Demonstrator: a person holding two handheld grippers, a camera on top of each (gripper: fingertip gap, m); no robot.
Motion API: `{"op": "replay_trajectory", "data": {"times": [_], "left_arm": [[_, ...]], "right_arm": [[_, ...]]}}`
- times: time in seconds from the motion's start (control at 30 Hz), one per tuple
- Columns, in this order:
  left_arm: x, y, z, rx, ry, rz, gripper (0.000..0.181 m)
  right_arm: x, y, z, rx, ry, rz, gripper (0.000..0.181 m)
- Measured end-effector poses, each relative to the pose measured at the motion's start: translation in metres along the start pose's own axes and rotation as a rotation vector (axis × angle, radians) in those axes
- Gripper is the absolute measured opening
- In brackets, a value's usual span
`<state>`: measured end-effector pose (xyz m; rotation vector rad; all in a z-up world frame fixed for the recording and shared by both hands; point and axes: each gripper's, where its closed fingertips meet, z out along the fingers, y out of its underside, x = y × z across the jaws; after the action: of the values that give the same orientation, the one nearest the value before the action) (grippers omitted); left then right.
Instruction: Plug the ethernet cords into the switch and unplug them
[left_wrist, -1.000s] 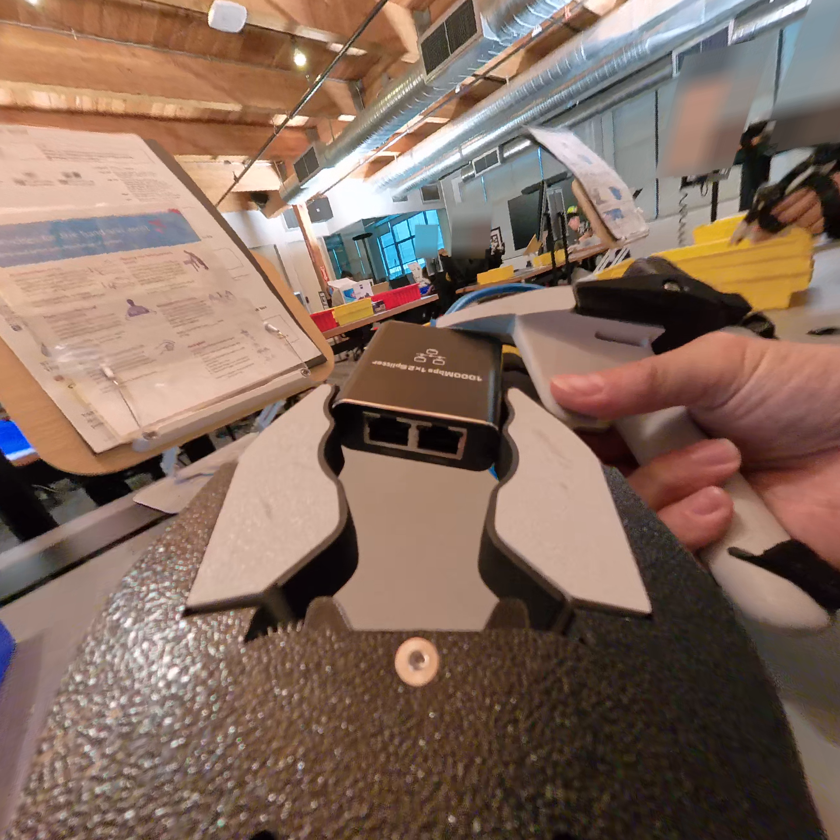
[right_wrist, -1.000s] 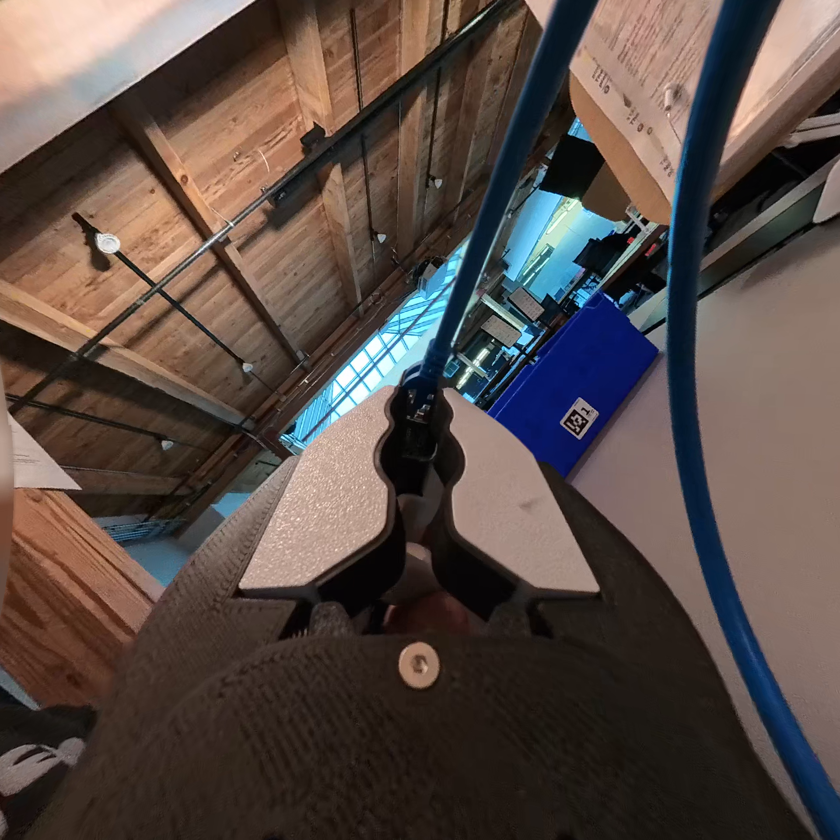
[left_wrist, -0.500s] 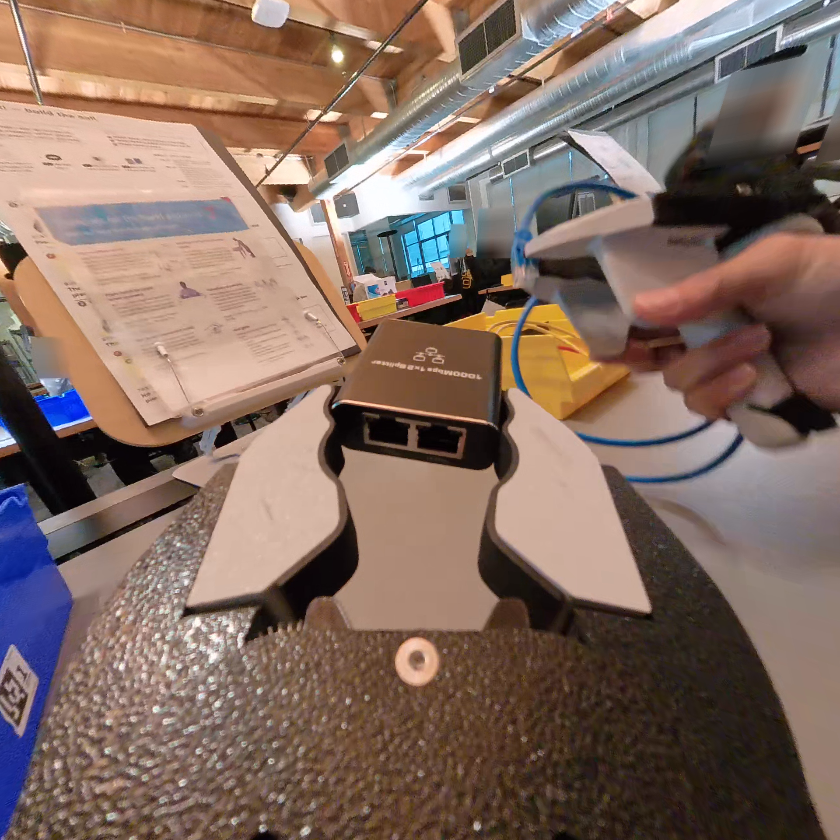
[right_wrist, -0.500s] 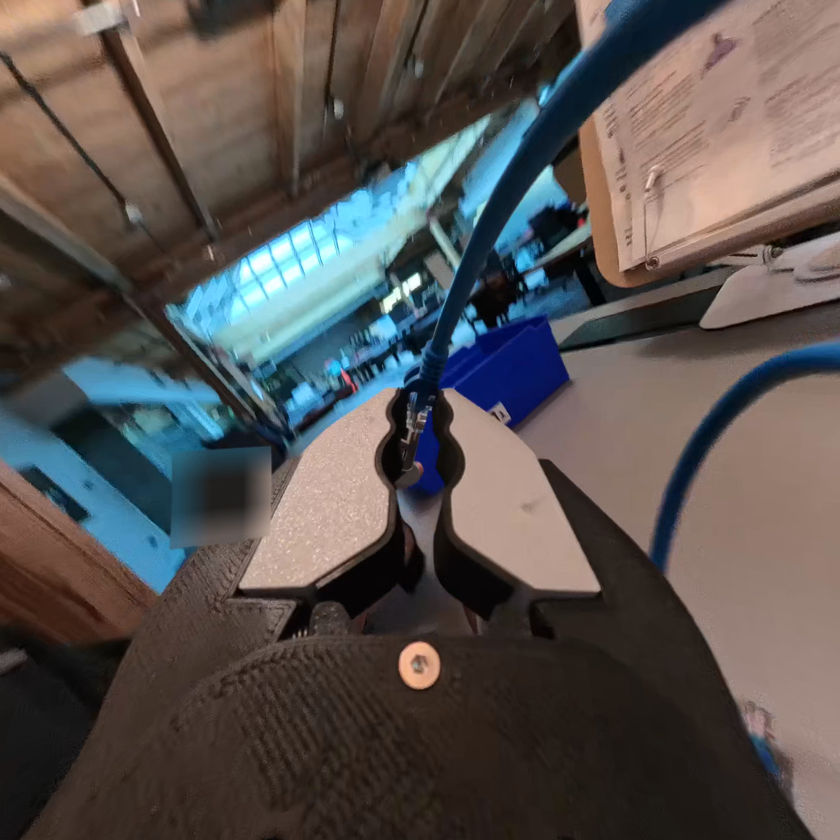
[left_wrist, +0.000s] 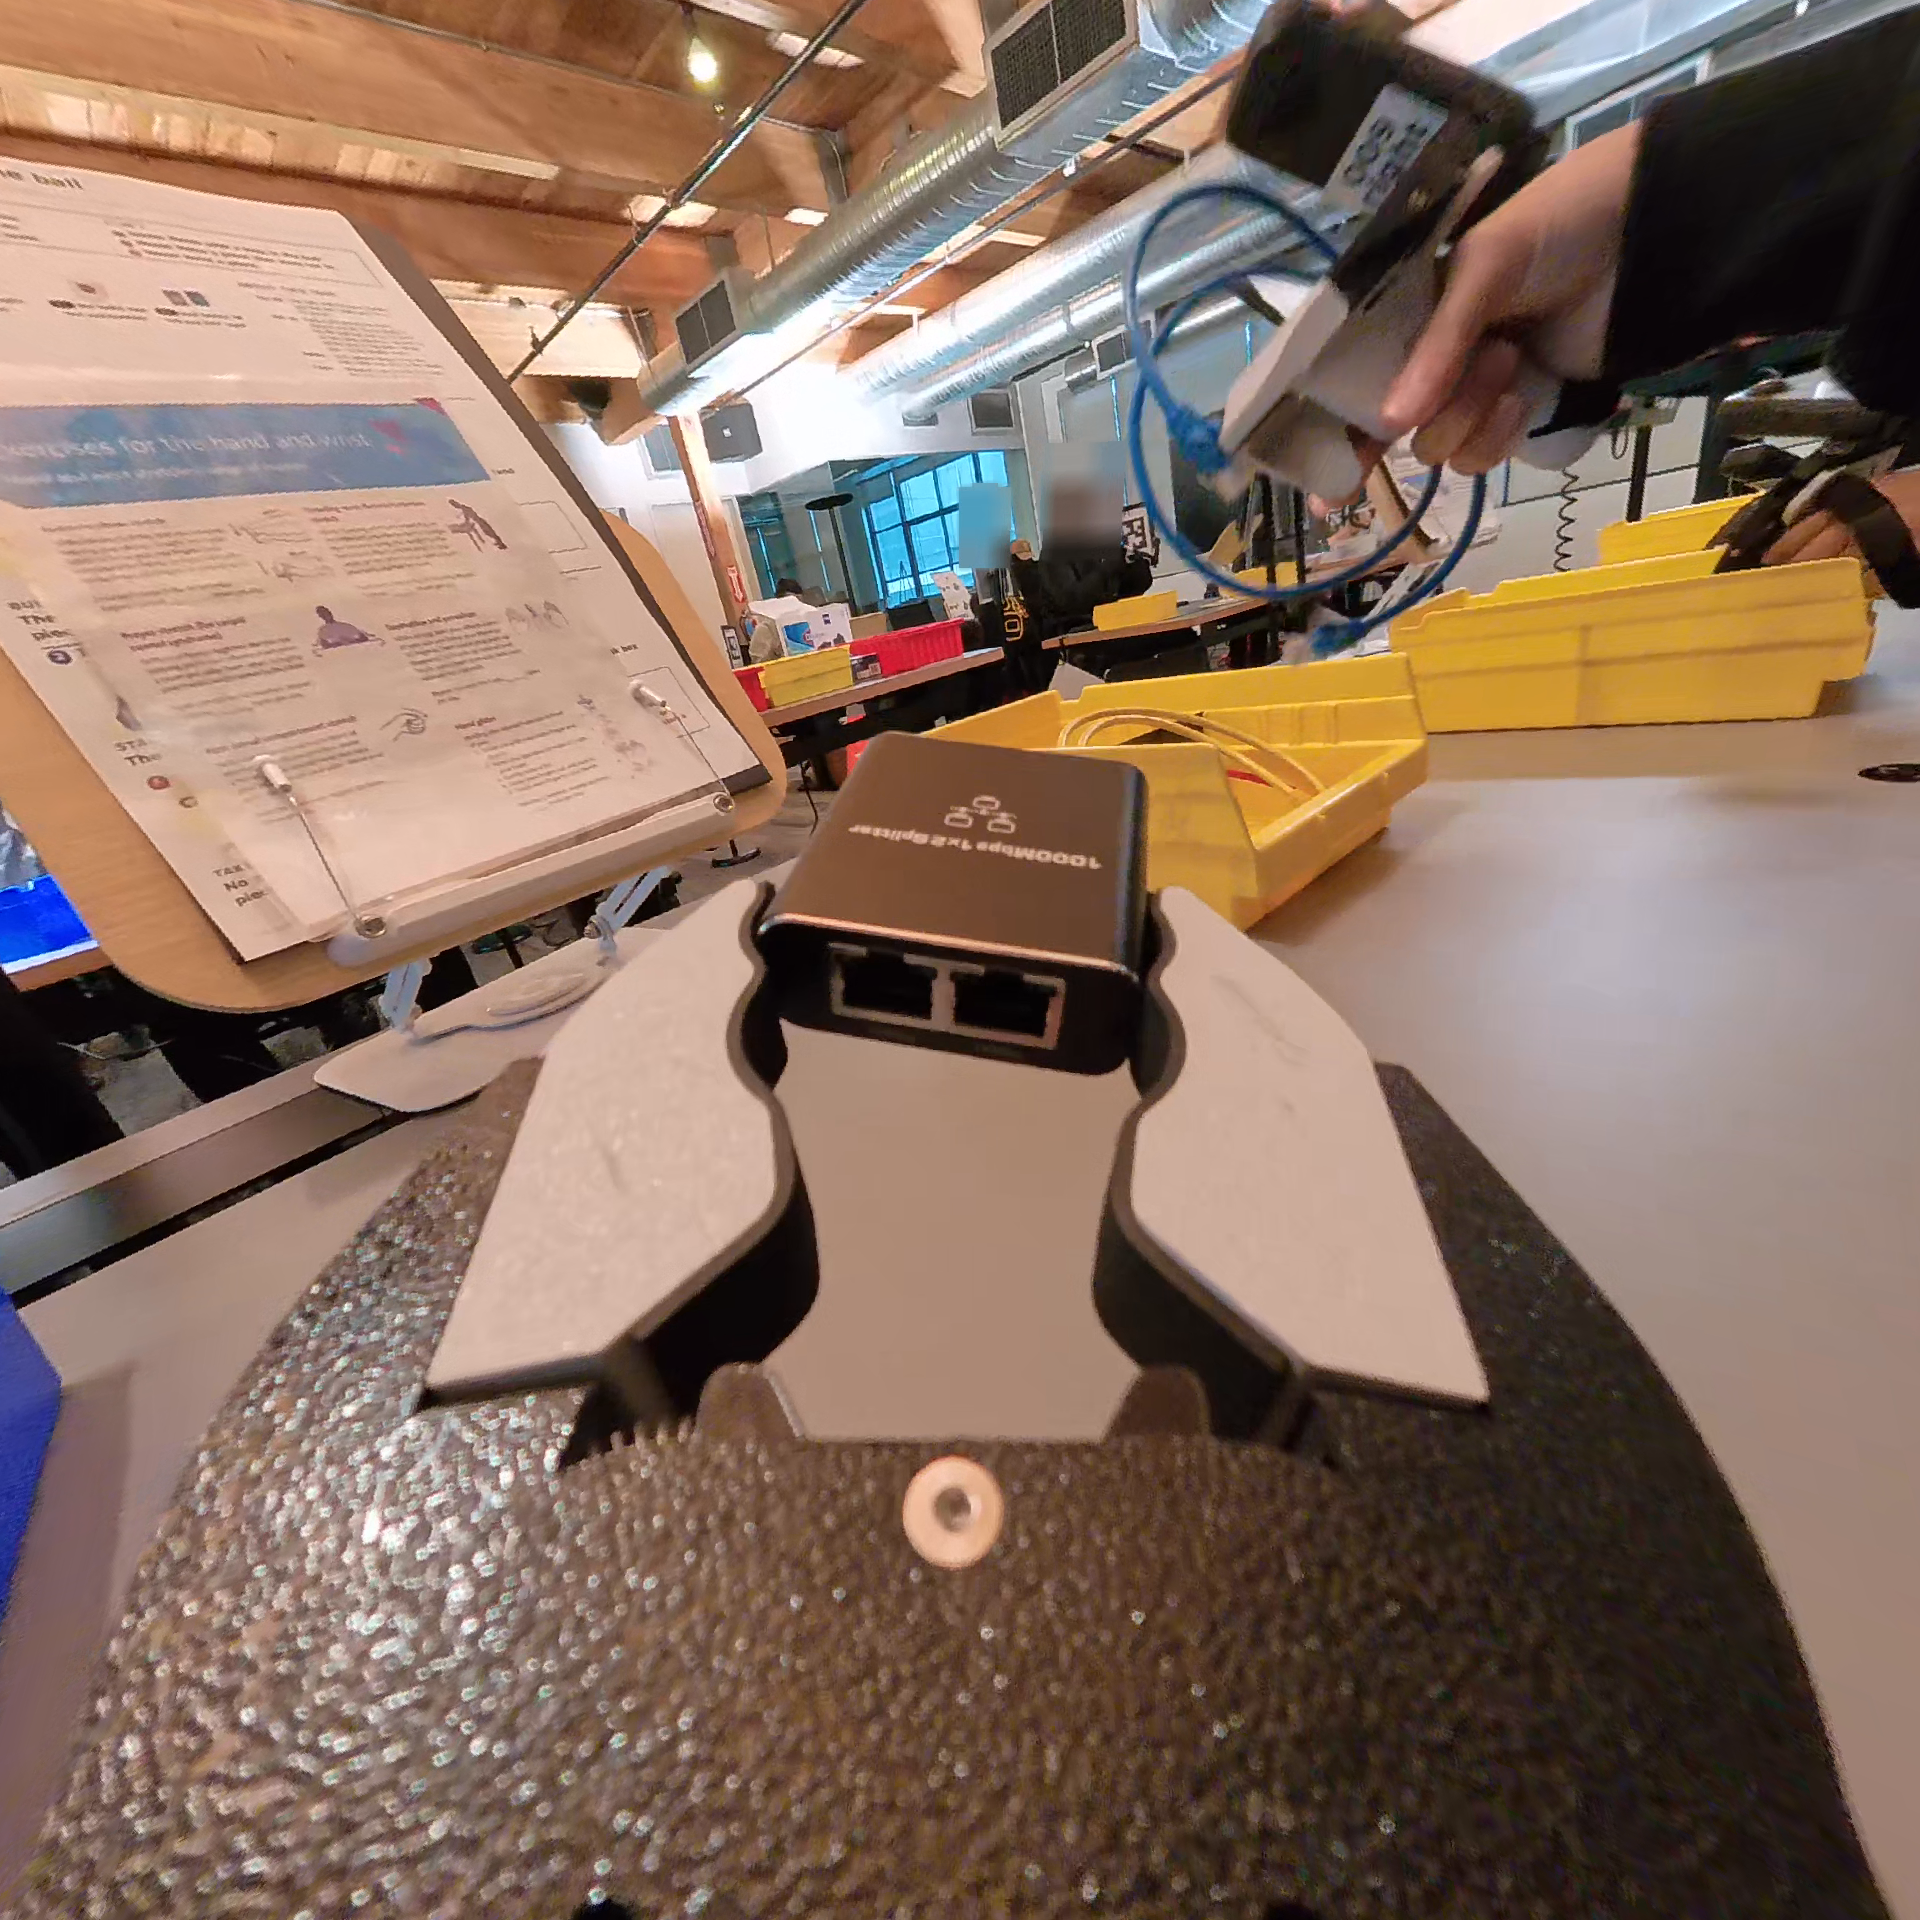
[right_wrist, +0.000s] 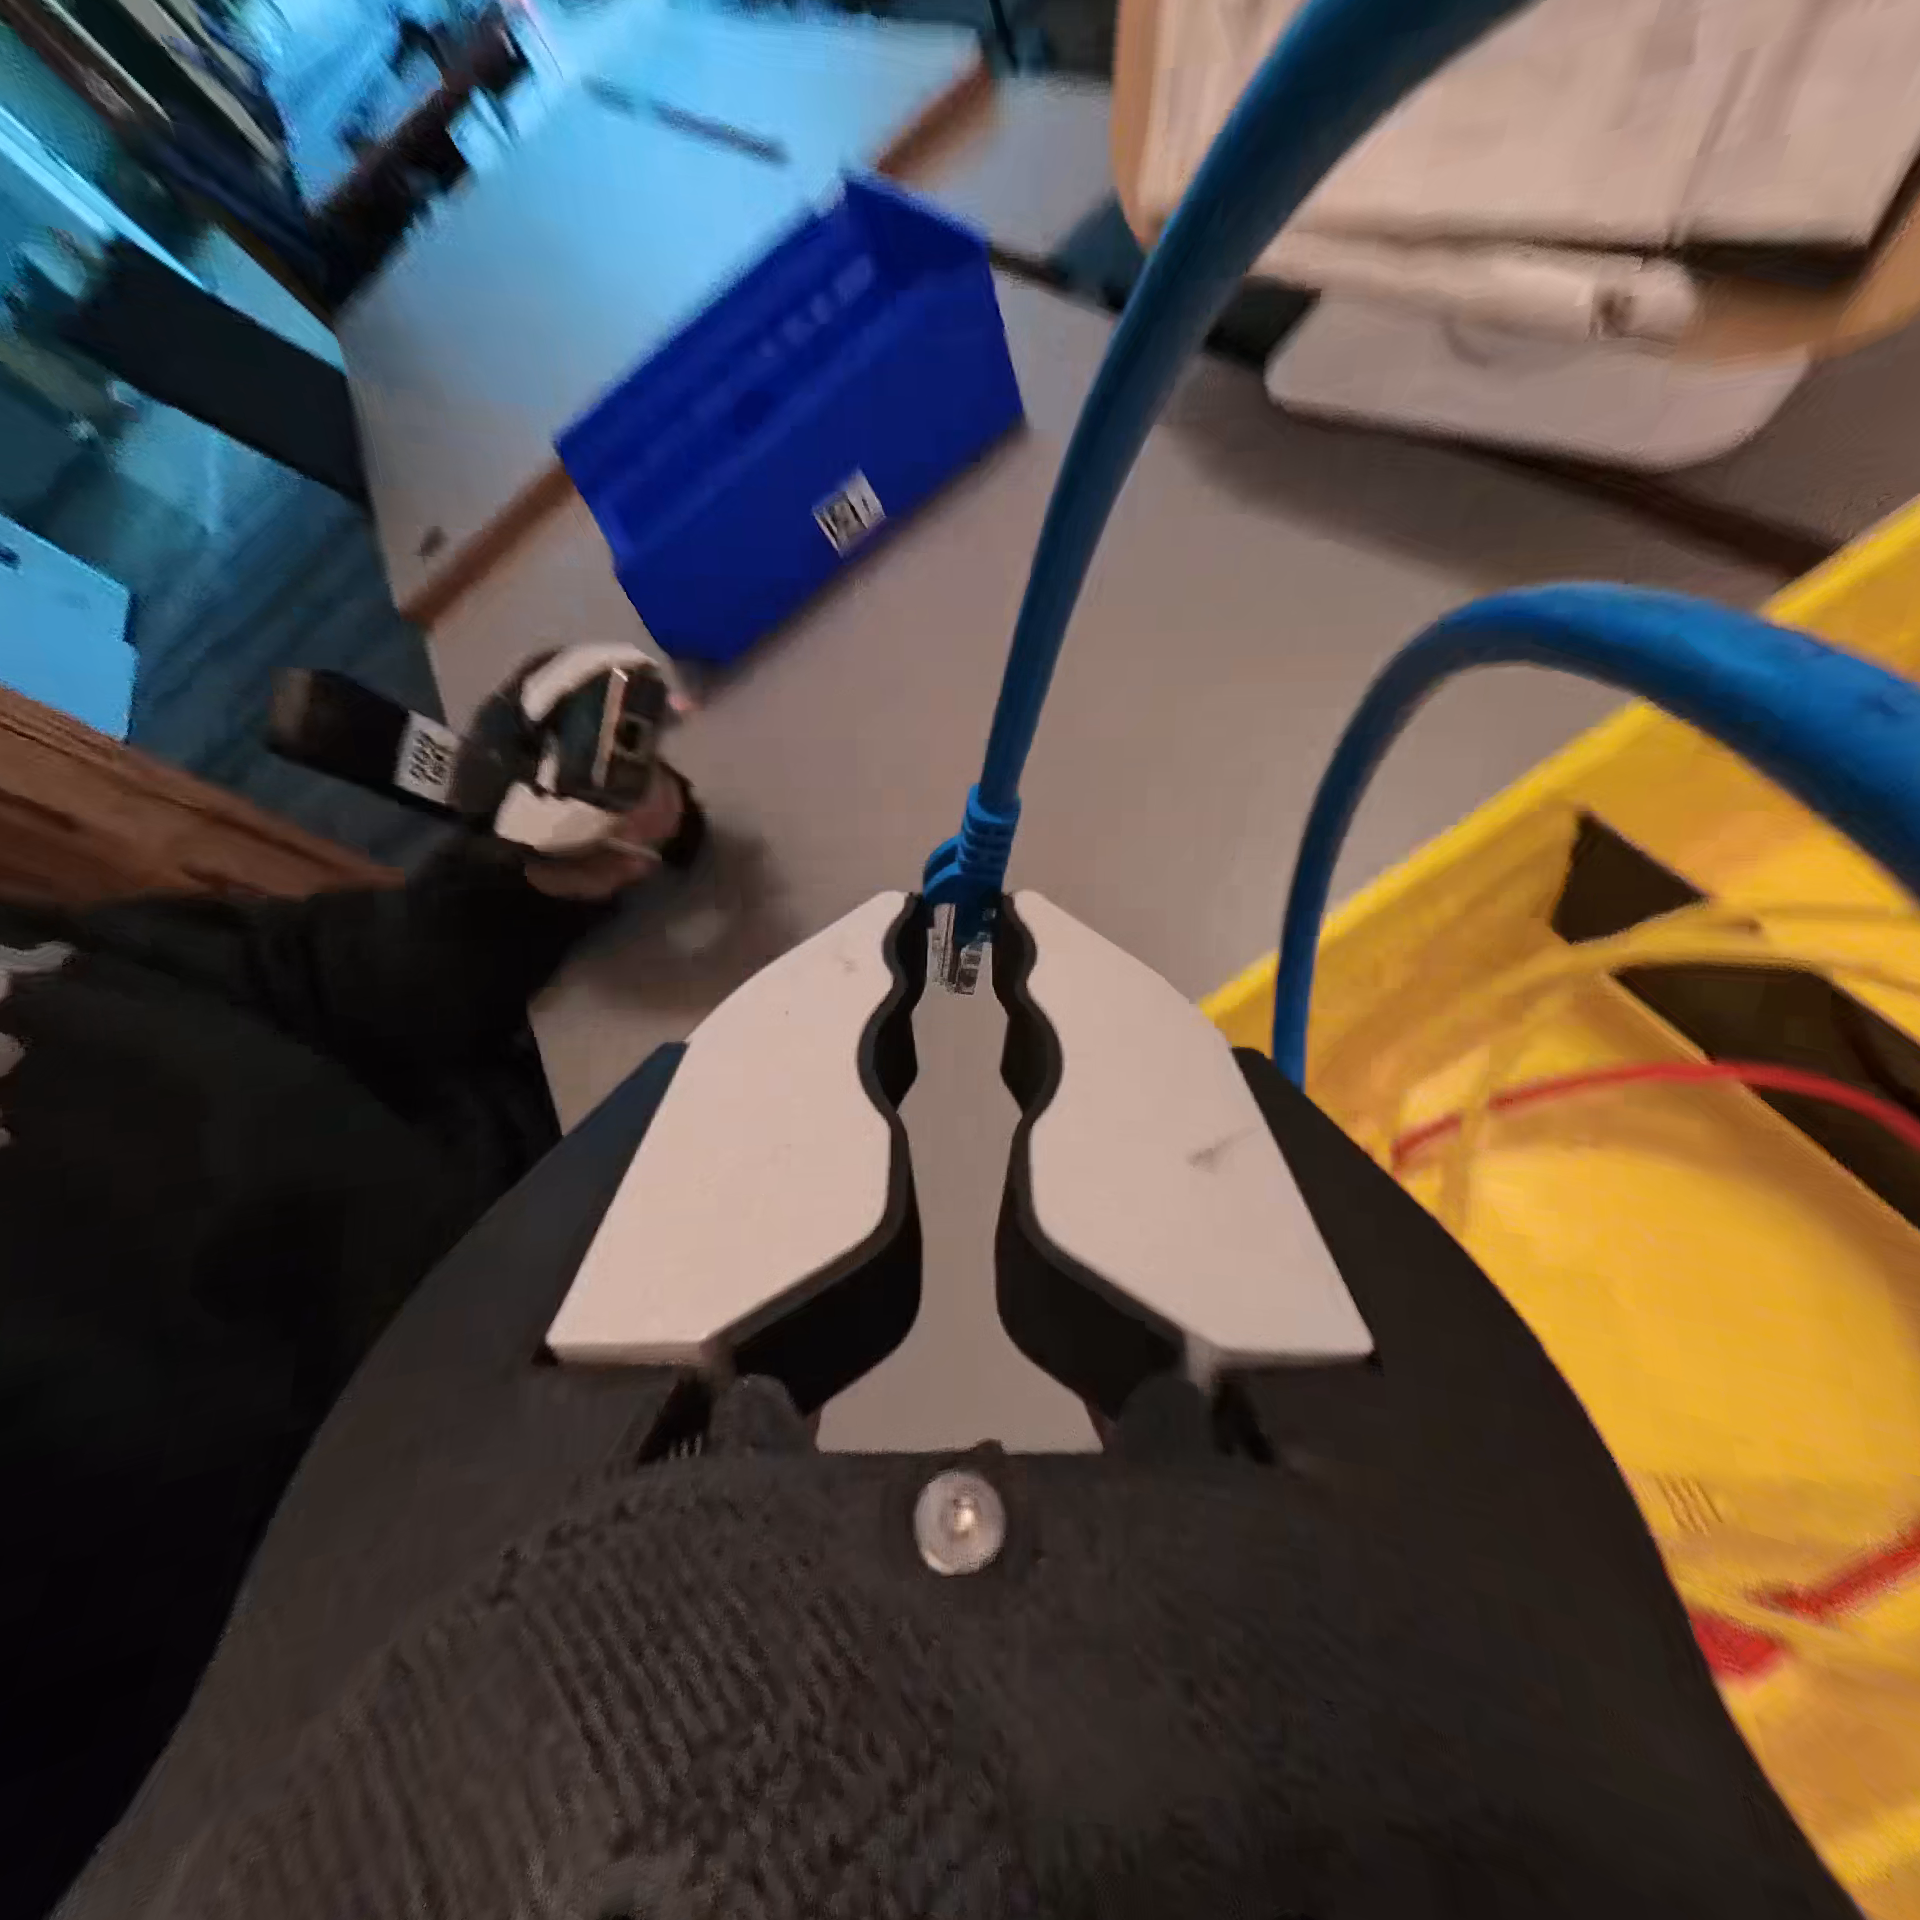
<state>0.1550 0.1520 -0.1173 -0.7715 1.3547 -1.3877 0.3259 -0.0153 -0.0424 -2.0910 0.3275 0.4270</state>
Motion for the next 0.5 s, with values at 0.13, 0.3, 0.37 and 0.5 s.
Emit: {"op": "replay_trajectory", "data": {"times": [0.13,0.3,0.37,0.5], "left_arm": [[0.003,0.001,0.001,-0.003,0.017,0.000,0.065],[0.005,0.002,0.001,-0.008,0.031,-0.004,0.065],[0.005,0.001,0.001,-0.007,0.031,-0.005,0.065],[0.006,0.001,0.001,-0.006,0.036,-0.010,0.065]], "right_arm": [[0.050,0.017,0.000,-0.078,0.112,0.043,0.013],[0.065,0.050,0.020,-0.192,0.023,0.135,0.013],[0.058,0.051,0.028,-0.177,-0.055,0.162,0.013],[0.054,0.041,0.031,-0.141,-0.089,0.170,0.013]]}}
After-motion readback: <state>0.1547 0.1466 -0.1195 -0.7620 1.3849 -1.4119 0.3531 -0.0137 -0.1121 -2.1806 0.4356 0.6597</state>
